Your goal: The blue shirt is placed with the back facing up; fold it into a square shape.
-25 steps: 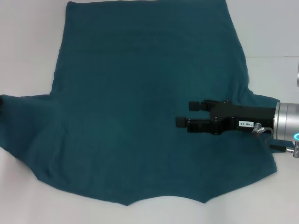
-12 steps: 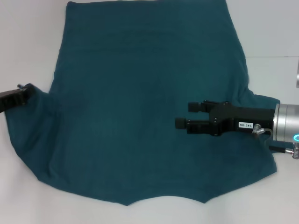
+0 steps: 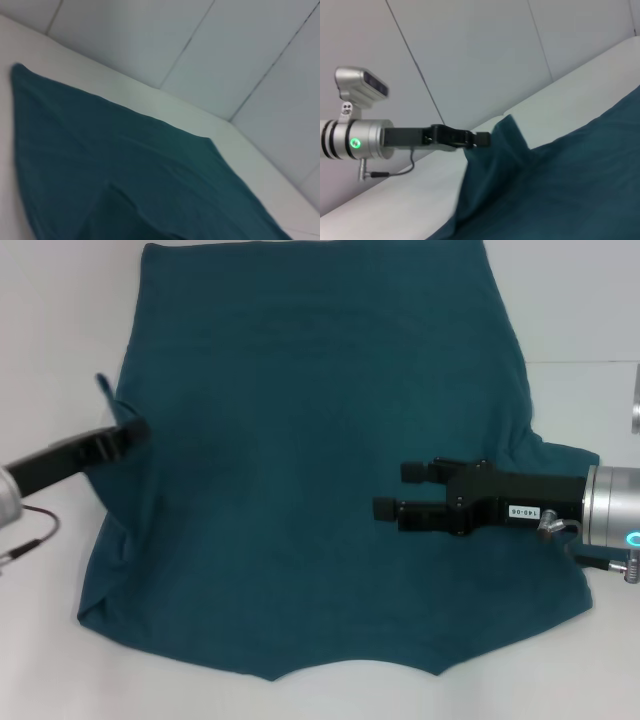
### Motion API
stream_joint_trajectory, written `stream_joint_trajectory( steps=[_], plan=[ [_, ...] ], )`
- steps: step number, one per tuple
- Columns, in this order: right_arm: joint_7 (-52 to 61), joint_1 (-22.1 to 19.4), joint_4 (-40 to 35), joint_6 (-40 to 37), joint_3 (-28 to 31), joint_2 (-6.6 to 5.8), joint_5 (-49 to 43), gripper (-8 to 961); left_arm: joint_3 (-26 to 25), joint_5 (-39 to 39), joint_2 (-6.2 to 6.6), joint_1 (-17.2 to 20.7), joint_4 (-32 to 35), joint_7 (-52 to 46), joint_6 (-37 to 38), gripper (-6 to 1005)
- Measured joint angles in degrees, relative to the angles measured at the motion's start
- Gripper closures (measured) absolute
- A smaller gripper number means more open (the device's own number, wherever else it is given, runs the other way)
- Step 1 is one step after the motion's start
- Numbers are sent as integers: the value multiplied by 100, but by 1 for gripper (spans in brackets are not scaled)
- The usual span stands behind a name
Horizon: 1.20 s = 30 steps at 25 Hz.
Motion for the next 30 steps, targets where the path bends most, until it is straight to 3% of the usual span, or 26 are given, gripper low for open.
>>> stream_joint_trajectory(
  steps=[8,22,30],
  plan=[
    [-57,-17,23,-44,13,-8,0,45,-3,-581,-10,-79,-765,522,245,938],
    [32,-65,22,0,60,-18,32,45,-48,-742,1,50,-783,1138,351,476],
    [731,-224,-40,136,327,-129,57,45,-16,-1005,-24,59,-1185,2915,1360,144]
  ],
)
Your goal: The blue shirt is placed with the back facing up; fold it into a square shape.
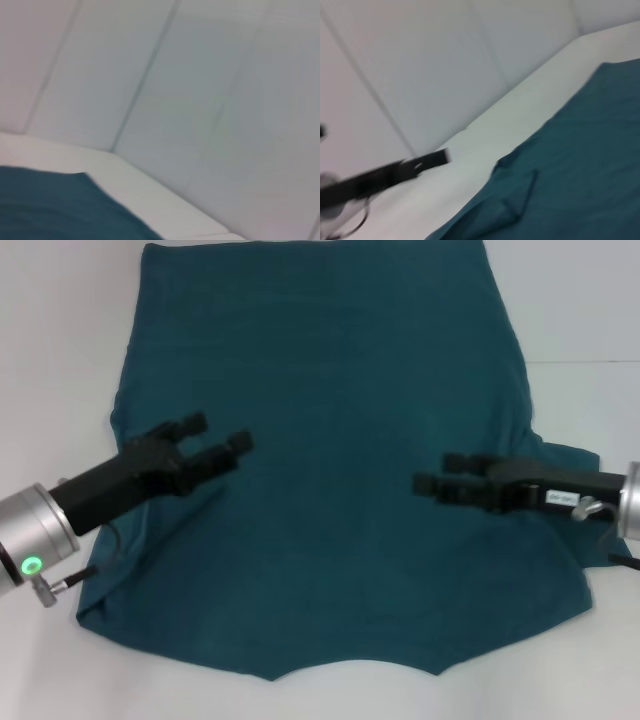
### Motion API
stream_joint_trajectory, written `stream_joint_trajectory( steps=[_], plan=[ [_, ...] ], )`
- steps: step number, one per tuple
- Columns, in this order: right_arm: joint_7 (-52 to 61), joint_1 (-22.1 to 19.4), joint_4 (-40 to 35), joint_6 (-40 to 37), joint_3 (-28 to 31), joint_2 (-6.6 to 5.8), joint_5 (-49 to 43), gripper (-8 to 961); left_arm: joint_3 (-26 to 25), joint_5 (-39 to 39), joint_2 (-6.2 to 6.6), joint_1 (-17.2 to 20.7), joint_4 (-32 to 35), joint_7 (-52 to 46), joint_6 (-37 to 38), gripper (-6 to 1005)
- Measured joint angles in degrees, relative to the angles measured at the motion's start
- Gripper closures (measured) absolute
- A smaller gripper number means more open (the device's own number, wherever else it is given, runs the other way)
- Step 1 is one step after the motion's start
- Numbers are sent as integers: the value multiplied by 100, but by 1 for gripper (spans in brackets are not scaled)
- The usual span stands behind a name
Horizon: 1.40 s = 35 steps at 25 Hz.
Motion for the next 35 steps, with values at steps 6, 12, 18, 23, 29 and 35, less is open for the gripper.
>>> stream_joint_trajectory(
  steps=[6,12,18,23,29,35],
  plan=[
    [789,-261,-13,377,396,-116,-5,45,472,67,-1,-40,-85,645,253,67],
    [1466,-570,-17,771,959,-152,10,46,1018,103,-15,-26,-74,987,266,66],
    [2008,-765,-17,889,1026,-283,-12,46,1231,144,4,-70,-43,995,318,67],
    [2481,-870,-17,1019,1007,-410,-68,46,1254,158,11,-73,-41,986,297,68],
    [3076,-855,-130,1324,1040,-508,-727,46,1235,185,18,-70,-11,702,227,70],
    [3076,-832,-172,1328,1053,-556,-834,73,1236,187,19,-81,38,557,221,71]
  ],
)
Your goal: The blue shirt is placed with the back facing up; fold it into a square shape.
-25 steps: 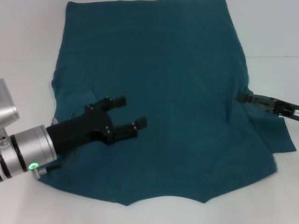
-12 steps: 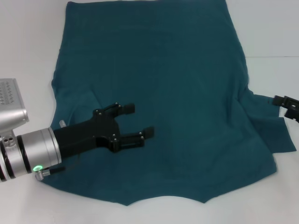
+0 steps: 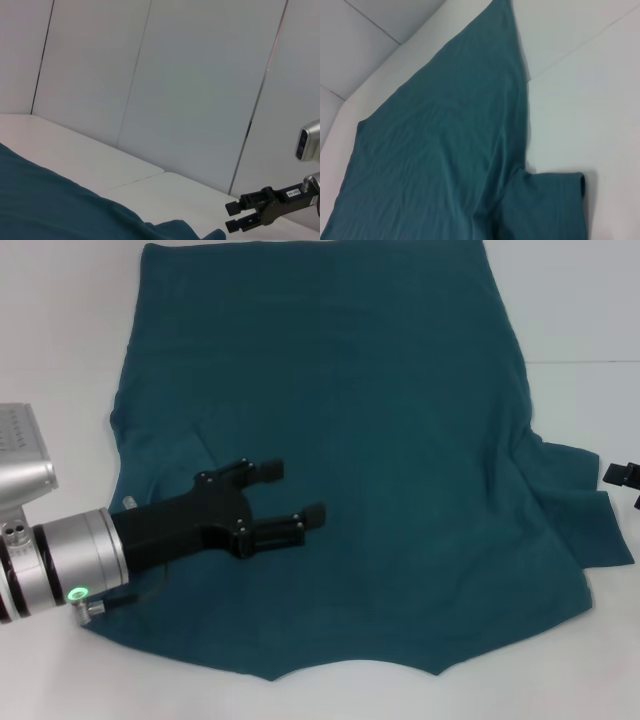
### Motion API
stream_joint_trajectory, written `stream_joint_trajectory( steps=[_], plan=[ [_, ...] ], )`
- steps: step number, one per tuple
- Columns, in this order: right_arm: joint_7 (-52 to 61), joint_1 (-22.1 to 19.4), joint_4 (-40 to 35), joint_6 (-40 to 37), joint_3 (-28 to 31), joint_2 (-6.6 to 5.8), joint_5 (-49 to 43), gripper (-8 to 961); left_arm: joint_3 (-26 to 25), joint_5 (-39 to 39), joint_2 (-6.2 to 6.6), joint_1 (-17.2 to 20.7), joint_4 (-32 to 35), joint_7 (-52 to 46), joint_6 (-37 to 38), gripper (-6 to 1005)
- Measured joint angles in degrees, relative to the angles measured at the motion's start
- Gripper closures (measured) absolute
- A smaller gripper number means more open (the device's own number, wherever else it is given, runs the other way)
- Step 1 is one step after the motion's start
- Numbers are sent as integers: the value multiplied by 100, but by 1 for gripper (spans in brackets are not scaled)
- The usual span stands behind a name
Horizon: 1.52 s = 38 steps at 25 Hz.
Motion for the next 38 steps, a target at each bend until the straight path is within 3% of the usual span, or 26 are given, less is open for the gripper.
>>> stream_joint_trajectory(
  steps=[12,22,27,30,35,38],
  plan=[
    [-198,171,102,215,-31,284,40,74,-25,-10,-7,-1,-10,-4,-13,74],
    [-226,263,252,353,5,303,41,75,-38,12,-2,15,-8,-4,-33,76],
    [-327,286,277,471,13,344,117,196,-41,4,1,15,-4,-3,-80,77],
    [-386,310,316,527,13,345,138,417,-41,0,2,5,-5,-3,-95,78],
    [-460,318,355,617,17,364,295,636,-41,-9,2,-8,-5,-3,-171,79],
    [-567,310,459,673,23,360,446,700,-41,-22,2,-11,-5,-3,-215,79]
  ],
)
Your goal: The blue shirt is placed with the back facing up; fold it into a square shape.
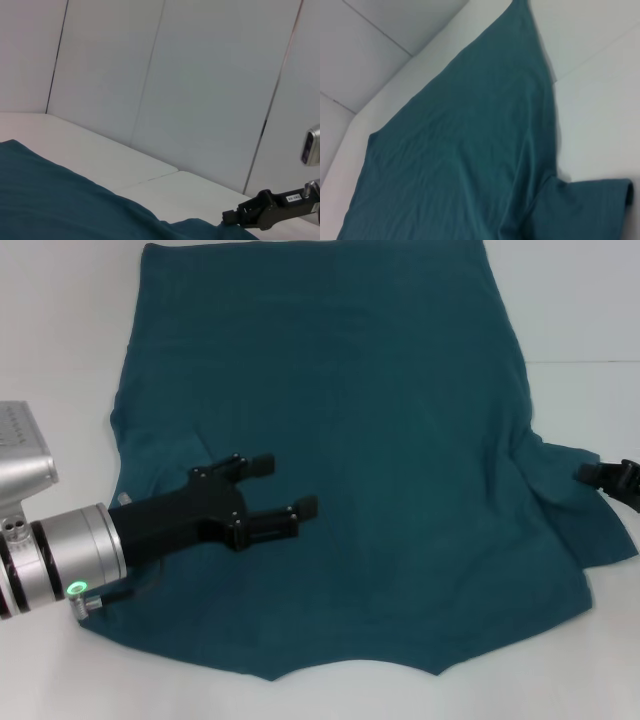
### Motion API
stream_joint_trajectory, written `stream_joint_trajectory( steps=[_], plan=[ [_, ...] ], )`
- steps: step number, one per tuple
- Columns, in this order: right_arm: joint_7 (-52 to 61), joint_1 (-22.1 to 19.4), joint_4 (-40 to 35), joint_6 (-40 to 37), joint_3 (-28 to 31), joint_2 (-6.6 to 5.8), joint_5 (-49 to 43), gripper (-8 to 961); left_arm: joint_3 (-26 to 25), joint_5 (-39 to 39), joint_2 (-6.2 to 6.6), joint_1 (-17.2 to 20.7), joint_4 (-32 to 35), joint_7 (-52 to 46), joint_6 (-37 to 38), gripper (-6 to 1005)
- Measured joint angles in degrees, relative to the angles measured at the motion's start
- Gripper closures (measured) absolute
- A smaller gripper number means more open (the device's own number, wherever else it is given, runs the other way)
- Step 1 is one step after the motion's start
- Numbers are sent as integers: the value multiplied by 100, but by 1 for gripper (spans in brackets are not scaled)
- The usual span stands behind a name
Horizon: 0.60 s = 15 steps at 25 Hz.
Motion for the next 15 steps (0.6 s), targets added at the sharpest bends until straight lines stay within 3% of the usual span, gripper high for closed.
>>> stream_joint_trajectory(
  steps=[8,15],
  plan=[
    [-371,-62,160,305,71,38,421,872,0,-14,0,-7,56,-6,-17,81],
    [-697,-86,244,393,415,77,565,954,-9,-14,6,-19,61,-9,-100,83]
  ],
)
